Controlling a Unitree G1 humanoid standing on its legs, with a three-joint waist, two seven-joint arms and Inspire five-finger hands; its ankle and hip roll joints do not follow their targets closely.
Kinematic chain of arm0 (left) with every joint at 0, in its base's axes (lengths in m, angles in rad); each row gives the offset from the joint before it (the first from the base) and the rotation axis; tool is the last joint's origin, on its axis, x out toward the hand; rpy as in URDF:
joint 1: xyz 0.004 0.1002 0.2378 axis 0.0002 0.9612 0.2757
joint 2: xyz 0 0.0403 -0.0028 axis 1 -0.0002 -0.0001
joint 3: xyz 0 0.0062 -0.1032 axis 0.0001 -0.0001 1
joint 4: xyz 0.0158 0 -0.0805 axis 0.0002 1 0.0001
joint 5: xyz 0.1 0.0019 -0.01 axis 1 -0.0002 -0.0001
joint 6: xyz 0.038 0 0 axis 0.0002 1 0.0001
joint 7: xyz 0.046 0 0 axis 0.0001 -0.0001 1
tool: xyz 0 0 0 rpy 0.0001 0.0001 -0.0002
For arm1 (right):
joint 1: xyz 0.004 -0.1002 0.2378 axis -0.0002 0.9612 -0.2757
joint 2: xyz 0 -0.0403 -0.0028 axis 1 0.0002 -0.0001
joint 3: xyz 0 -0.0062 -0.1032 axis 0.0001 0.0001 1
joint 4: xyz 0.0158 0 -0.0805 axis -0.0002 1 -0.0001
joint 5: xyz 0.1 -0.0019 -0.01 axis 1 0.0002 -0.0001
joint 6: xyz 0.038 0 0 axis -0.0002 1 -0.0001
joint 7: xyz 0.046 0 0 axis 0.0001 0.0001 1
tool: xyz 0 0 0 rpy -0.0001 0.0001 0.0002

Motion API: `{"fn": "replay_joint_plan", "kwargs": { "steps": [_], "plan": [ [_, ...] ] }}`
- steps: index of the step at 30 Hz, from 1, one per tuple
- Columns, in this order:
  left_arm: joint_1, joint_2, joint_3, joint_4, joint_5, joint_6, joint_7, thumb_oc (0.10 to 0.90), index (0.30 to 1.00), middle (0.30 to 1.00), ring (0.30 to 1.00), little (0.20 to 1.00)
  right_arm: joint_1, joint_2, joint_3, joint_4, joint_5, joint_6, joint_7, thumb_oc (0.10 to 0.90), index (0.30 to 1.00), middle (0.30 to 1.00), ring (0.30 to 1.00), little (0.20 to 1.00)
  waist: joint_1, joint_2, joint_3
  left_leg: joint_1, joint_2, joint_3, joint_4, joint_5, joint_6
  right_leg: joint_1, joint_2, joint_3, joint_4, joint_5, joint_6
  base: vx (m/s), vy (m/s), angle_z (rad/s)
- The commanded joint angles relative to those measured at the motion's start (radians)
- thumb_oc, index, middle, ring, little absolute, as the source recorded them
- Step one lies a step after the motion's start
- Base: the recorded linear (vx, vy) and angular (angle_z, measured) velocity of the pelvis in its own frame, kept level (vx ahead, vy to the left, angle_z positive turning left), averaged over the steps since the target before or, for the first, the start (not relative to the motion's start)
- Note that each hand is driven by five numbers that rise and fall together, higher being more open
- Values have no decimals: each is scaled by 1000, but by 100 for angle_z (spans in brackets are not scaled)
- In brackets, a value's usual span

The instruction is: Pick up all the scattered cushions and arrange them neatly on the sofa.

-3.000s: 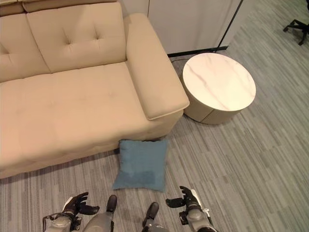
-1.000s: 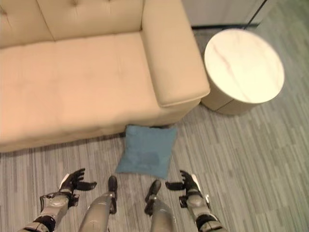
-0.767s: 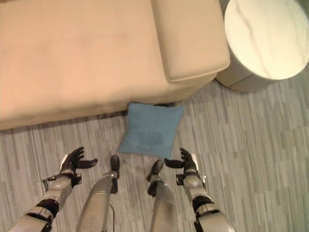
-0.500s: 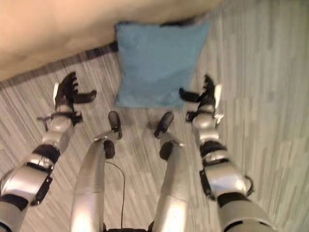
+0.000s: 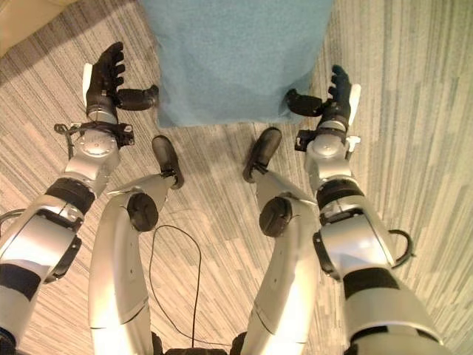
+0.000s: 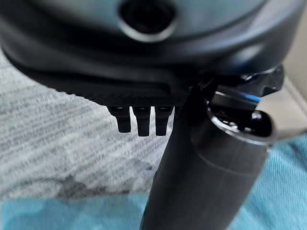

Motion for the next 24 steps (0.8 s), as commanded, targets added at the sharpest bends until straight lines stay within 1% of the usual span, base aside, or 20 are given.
{"fn": "replay_joint_plan", "kwargs": {
  "steps": [1,4,5,6,7,9,10,11,12,13,14,15,17,18,19,22,23,24],
  "plan": [
    [13,-17,23,-56,10,-42,57,800,900,900,900,900,-4,33,60,-76,48,-79,-11,800,900,900,900,900,-11,40,-56,36,-50,-199,-55,-7,-61,141,1,48,-25,-69,142,0,0,0],
    [-13,-49,13,-78,-22,-54,69,800,900,900,900,900,-38,93,100,-116,60,-90,-16,800,900,900,900,900,-10,39,-40,36,-42,-204,-41,-6,-62,141,6,47,-17,-68,141,0,0,0],
    [-13,-48,14,-78,-22,-54,69,800,900,900,900,900,-39,94,101,-115,60,-90,-16,800,900,900,900,900,-11,40,-40,36,-42,-204,-41,-6,-62,141,6,47,-17,-68,141,6,8,-4],
    [-15,-85,17,-107,-56,-71,81,800,900,900,900,900,-52,145,127,-143,64,-95,-19,800,900,900,900,900,-10,39,-40,36,-37,-207,-38,-6,-63,141,10,50,-13,-67,140,1,18,-4],
    [-11,-101,19,-121,-70,-77,84,800,900,900,900,900,-54,165,135,-158,66,-100,-19,800,900,900,900,900,-9,41,-40,36,-36,-209,-32,-7,-63,141,12,49,-10,-66,139,-10,-24,-3],
    [-6,-176,23,-183,-160,-120,85,800,900,900,900,900,-53,239,149,-210,81,-122,-25,800,900,900,900,900,-20,36,-40,36,-48,-216,-27,-8,-63,141,21,63,-5,-61,135,-16,-46,-3],
    [-8,-199,25,-195,-188,-133,87,800,900,900,900,900,-54,263,153,-216,91,-128,-28,800,900,900,900,900,-21,36,-40,36,-49,-217,-27,-8,-64,141,23,64,-5,-61,134,0,0,0],
    [-8,-221,28,-210,-218,-145,83,800,900,900,900,900,-51,290,149,-232,106,-139,-26,505,458,458,458,458,-22,37,-40,36,-51,-220,-25,-7,-65,141,27,67,-3,-58,135,0,0,0],
    [-7,-221,27,-210,-219,-146,83,800,900,900,900,900,-50,291,149,-233,106,-139,-26,413,319,319,319,319,-22,37,-40,36,-51,-220,-24,-7,-66,141,27,67,-2,-58,135,0,0,0],
    [3,-247,38,-247,-257,-165,78,400,300,300,300,300,-47,320,152,-259,111,-153,-18,400,300,300,300,300,-23,37,-41,36,-49,-224,-27,-5,-69,141,28,66,-4,-57,133,0,0,0],
    [9,-255,44,-261,-275,-176,78,400,300,300,300,300,-38,332,148,-275,113,-162,-16,400,300,300,300,300,-24,38,-46,36,-50,-227,-26,-4,-71,141,31,67,-3,-55,133,0,0,0],
    [24,-257,55,-277,-289,-174,70,400,300,300,300,300,-21,334,140,-309,108,-175,-7,400,300,300,300,300,-29,32,-61,36,-49,-223,-29,-3,-75,141,35,68,-7,-50,133,0,0,0],
    [33,-247,62,-299,-287,-176,68,400,300,300,300,300,-2,324,127,-349,95,-184,-6,400,300,300,300,300,-33,29,-78,36,-50,-221,-33,0,-77,141,39,68,-9,-49,133,0,0,0],
    [53,-240,76,-323,-291,-177,60,400,300,300,300,300,25,307,111,-390,90,-193,3,400,300,300,300,300,-37,27,-106,36,-49,-215,-46,3,-80,141,44,65,-22,-47,132,0,0,0],
    [59,-236,81,-331,-291,-177,58,400,300,300,300,300,35,300,100,-403,90,-198,7,400,300,300,300,300,-39,29,-116,36,-51,-214,-49,3,-80,141,46,64,-24,-45,133,0,0,0],
    [98,-225,101,-365,-273,-168,54,400,300,300,300,300,83,275,66,-461,75,-206,9,400,300,300,300,300,-42,34,-176,36,-55,-205,-90,13,-87,141,56,54,-56,-35,138,-36,-3,4],
    [123,-219,113,-394,-256,-162,46,400,300,300,300,300,106,258,51,-499,52,-209,10,400,300,300,300,300,-44,43,-210,37,-59,-199,-122,24,-90,161,63,30,-99,-29,142,-86,5,-3],
    [139,-215,121,-414,-244,-161,45,400,300,300,300,300,129,254,41,-516,43,-210,10,400,300,300,300,300,-44,48,-224,51,-62,-196,-147,30,-92,178,69,18,-120,-26,144,-154,-7,-4]
  ]
}}
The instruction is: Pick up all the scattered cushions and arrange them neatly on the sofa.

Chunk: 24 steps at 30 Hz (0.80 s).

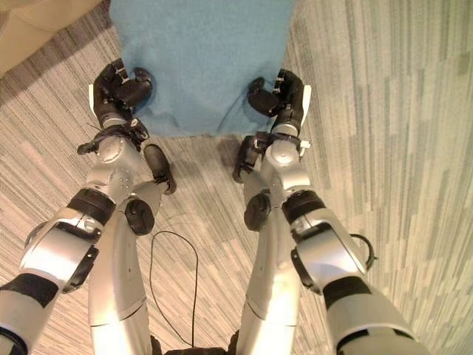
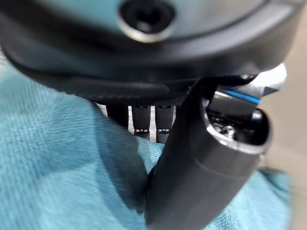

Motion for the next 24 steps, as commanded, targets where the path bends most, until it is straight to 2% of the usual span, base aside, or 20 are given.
{"fn": "replay_joint_plan", "kwargs": {
  "steps": [1,2,7,9,10,11,12,13,14,15,16,18,20,21,22,23,24],
  "plan": [
    [59,-119,-30,-213,105,-97,-95,400,300,300,300,300,25,111,50,-248,-113,-160,103,400,300,300,300,300,19,56,-234,-78,-47,-199,-5,-27,-91,39,50,18,29,-94,132,-176,-14,5],
    [113,-121,-25,-259,140,-84,-104,400,300,300,300,300,81,105,34,-297,-139,-158,108,400,300,300,300,300,16,62,-238,-4,-50,-193,-76,-10,-90,108,57,4,-29,-81,137,-176,-17,10],
    [268,-164,-3,-354,120,-77,-162,400,300,300,300,300,252,110,2,-424,-176,-154,151,400,300,300,300,300,9,69,-249,177,-48,-193,-230,29,-100,285,64,-21,-171,-50,140,-89,-39,6],
    [437,-175,-32,-438,160,-74,-225,400,300,300,300,300,482,102,-30,-530,-230,-165,198,400,300,300,300,300,8,69,-273,369,-32,-200,-367,66,-121,476,49,-57,-306,-28,148,-65,-116,21],
    [477,-172,-33,-455,166,-74,-237,400,300,300,300,300,533,104,-35,-553,-238,-168,209,400,300,300,300,300,11,69,-280,419,-31,-199,-398,75,-127,521,46,-66,-331,-25,150,-25,-173,47],
    [593,-172,-47,-479,163,-66,-282,400,300,300,300,300,661,109,-46,-605,-262,-166,235,400,300,300,300,300,18,65,-303,558,-26,-192,-486,101,-139,660,44,-98,-410,-18,152,25,-141,56],
    [632,-170,-49,-483,164,-64,-295,400,300,300,300,300,703,105,-57,-615,-269,-162,244,400,300,300,300,300,20,64,-307,616,-27,-190,-516,112,-142,720,44,-113,-447,-14,152,66,-167,45],
    [697,-155,-40,-503,154,-61,-319,400,300,300,300,300,763,91,-67,-646,-277,-159,262,400,300,300,300,300,29,63,-318,725,-23,-182,-577,132,-149,827,54,-134,-506,-9,153,55,-136,22],
    [778,-132,-27,-522,155,-57,-345,400,300,300,300,300,829,73,-84,-684,-296,-157,280,400,300,300,300,300,37,60,-335,865,-28,-167,-664,183,-150,974,67,-169,-609,25,142,44,-127,15],
    [800,-126,-21,-535,158,-54,-349,400,300,300,300,300,850,64,-92,-704,-307,-156,283,400,300,300,300,300,40,60,-338,914,-27,-163,-691,188,-151,1027,74,-177,-635,26,142,59,-141,35],
    [848,-111,0,-554,170,-55,-359,400,300,300,300,300,888,55,-106,-736,-332,-159,283,400,300,300,300,300,49,61,-356,999,-23,-154,-738,204,-160,1124,89,-199,-688,26,141,125,-124,51],
    [915,-83,33,-607,206,-66,-364,400,300,300,300,300,941,45,-139,-803,-358,-165,293,400,300,300,300,300,63,64,-412,1143,-9,-126,-824,232,-177,1302,120,-237,-794,18,141,220,-91,51],
    [943,-90,49,-634,197,-72,-367,400,300,300,300,300,954,40,-153,-855,-389,-161,295,400,300,300,300,300,69,63,-439,1202,-3,-102,-835,242,-185,1400,127,-273,-832,11,140,158,8,42],
    [955,-100,55,-639,181,-74,-363,400,300,300,300,300,960,45,-163,-868,-388,-157,293,400,300,300,300,300,69,62,-454,1241,11,-57,-835,239,-182,1452,124,-304,-850,10,140,78,70,49],
    [961,-102,56,-638,180,-71,-364,400,300,300,300,300,961,50,-166,-868,-382,-153,295,400,300,300,300,300,69,61,-458,1254,14,-40,-826,240,-179,1474,123,-314,-857,11,141,72,96,61],
    [970,-105,61,-634,180,-69,-361,400,300,300,300,300,960,55,-168,-863,-376,-149,298,400,300,300,300,300,69,54,-460,1267,23,-15,-803,231,-174,1494,117,-328,-858,17,140,12,119,78],
    [986,-110,66,-629,175,-64,-367,400,300,300,300,300,962,51,-168,-862,-377,-141,305,400,300,300,300,300,69,40,-461,1281,41,36,-736,194,-159,1516,103,-347,-862,22,140,6,175,85]
  ]
}}
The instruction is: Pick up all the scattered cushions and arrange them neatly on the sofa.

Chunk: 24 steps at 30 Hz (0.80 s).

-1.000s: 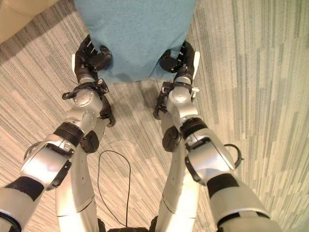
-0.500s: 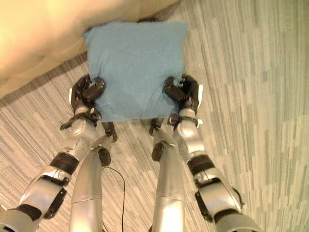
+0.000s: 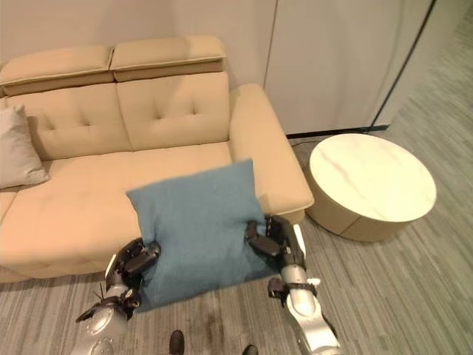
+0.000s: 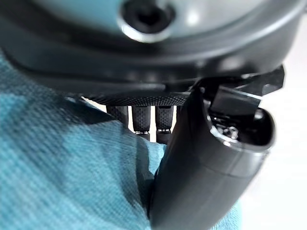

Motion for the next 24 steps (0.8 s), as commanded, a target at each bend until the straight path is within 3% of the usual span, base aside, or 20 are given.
{"fn": "replay_joint_plan", "kwargs": {
  "steps": [1,2,4,10,11,14,15,16,20,24],
  "plan": [
    [-177,-1,-3,-82,47,-106,-98,400,300,300,300,300,-167,31,29,-163,-7,-129,77,400,300,300,300,300,-44,-81,77,4,108,172,281,-127,-50,104,-30,8,-161,33,54,-4,194,76],
    [-163,-3,-1,-84,42,-101,-104,400,300,300,300,300,-156,32,25,-164,-7,-121,86,400,300,300,300,300,-44,-81,69,17,105,188,288,-153,-44,109,-38,-5,-160,35,58,13,325,64],
    [-132,1,-4,-84,49,-86,-107,400,300,300,300,300,-145,45,14,-161,-17,-115,102,400,300,300,300,300,-25,-78,52,52,46,151,195,-191,-20,99,-67,-11,-130,52,84,14,348,45],
    [-113,25,-5,-83,82,-71,-114,400,300,300,300,300,-157,78,22,-148,-2,-102,130,400,300,300,300,300,7,-104,50,86,-39,120,84,-172,40,40,-121,33,-34,79,109,-43,245,31],
    [-108,30,-5,-87,84,-68,-120,400,300,300,300,300,-157,92,23,-149,7,-101,136,400,300,300,300,300,15,-108,58,93,-58,103,71,-175,56,16,-125,72,15,76,113,-32,198,13],
    [-102,30,-14,-83,81,-73,-126,400,300,300,300,300,-150,99,16,-154,17,-109,141,400,300,300,300,300,-1,-105,72,91,-87,53,64,-173,75,-35,-65,217,80,45,109,-26,182,32],
    [-102,30,-14,-83,81,-73,-126,400,300,300,300,300,-151,100,16,-154,17,-109,141,400,300,300,300,300,-1,-105,69,87,-86,53,64,-170,75,-38,-64,217,78,48,108,9,117,86],
    [-102,27,-17,-77,82,-74,-128,400,300,300,300,300,-144,97,10,-158,15,-111,142,400,300,300,300,300,-9,-105,74,87,-107,19,52,-162,81,-50,-22,262,88,31,102,14,83,87],
    [-100,28,-21,-68,87,-69,-130,400,300,300,300,300,-136,98,-2,-157,22,-113,145,400,300,300,300,300,-19,-113,70,92,-139,-41,18,-142,81,-68,46,297,59,25,86,51,34,78],
    [-104,27,-18,-64,93,-72,-129,400,300,300,300,300,-129,101,-12,-154,31,-117,144,400,300,300,300,300,-30,-121,76,94,-159,-88,6,-134,72,-88,73,296,33,39,84,62,-33,50]
  ]
}}
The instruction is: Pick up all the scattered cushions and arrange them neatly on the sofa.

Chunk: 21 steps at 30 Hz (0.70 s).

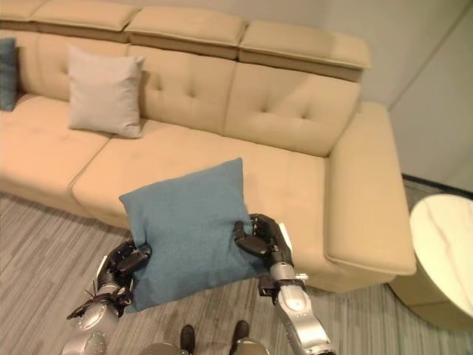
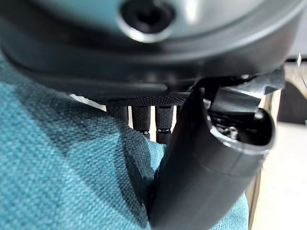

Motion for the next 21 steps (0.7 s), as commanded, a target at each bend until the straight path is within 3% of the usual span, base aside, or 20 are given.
{"fn": "replay_joint_plan", "kwargs": {
  "steps": [1,4,5,7,10,12,14,17,20,21],
  "plan": [
    [-119,-24,-59,-166,74,-109,-109,400,300,300,300,300,-124,62,-37,-165,36,-172,44,400,300,300,300,300,-36,-25,-70,17,-1,-9,-31,-53,-50,-29,35,3,47,-48,66,128,-59,79],
    [-103,-35,-55,-168,72,-113,-134,400,300,300,300,300,-102,47,-51,-160,39,-170,58,400,300,300,300,300,-53,-46,-84,18,-28,-32,26,-99,-77,55,33,-16,-69,-25,50,197,-122,89],
    [-94,-40,-54,-173,76,-110,-143,400,300,300,300,300,-91,35,-58,-164,43,-169,63,400,300,300,300,300,-61,-53,-86,-5,-20,-8,112,-126,-103,95,28,-27,-109,-22,44,145,-81,47],
    [-78,-46,-48,-176,71,-108,-152,400,300,300,300,300,-86,23,-60,-165,48,-166,71,400,300,300,300,300,-64,-58,-83,-43,5,31,222,-154,-122,123,25,-33,-130,-26,37,112,-36,35],
    [-63,-56,-41,-176,53,-97,-159,400,300,300,300,300,-76,17,-58,-163,58,-158,81,400,300,300,300,300,-55,-66,-72,-112,51,71,306,-140,-128,148,13,-42,-139,-37,32,81,30,17],
    [-56,-45,-43,-183,74,-89,-153,400,300,300,300,300,-63,20,-59,-154,60,-157,77,400,300,300,300,300,-38,-74,-75,-158,92,89,206,-86,-115,166,22,-39,-152,-51,36,188,82,3],
    [-57,-43,-43,-188,68,-89,-157,400,300,300,300,300,-62,21,-63,-151,65,-151,77,400,300,300,300,300,-36,-80,-74,-183,98,95,231,-75,-118,169,20,-35,-147,-60,30,147,93,13],
    [-48,-29,-45,-199,79,-80,-165,400,300,300,300,300,-55,33,-65,-153,55,-149,81,400,300,300,300,300,-35,-71,-86,-123,85,99,164,-91,-104,172,19,-26,-119,-65,44,178,176,-17],
    [-58,1,-41,-212,96,-85,-164,400,300,300,300,300,-78,54,-49,-150,50,-147,93,400,300,300,300,300,-30,-62,-80,-61,60,111,107,-100,-66,101,-25,-1,62,-44,87,179,291,-38],
    [-58,13,-35,-215,100,-85,-159,400,300,300,300,300,-86,64,-40,-153,51,-144,102,400,300,300,300,300,-37,-53,-74,-33,58,115,96,-111,-45,54,-34,12,173,-14,106,166,257,-47]
  ]
}}
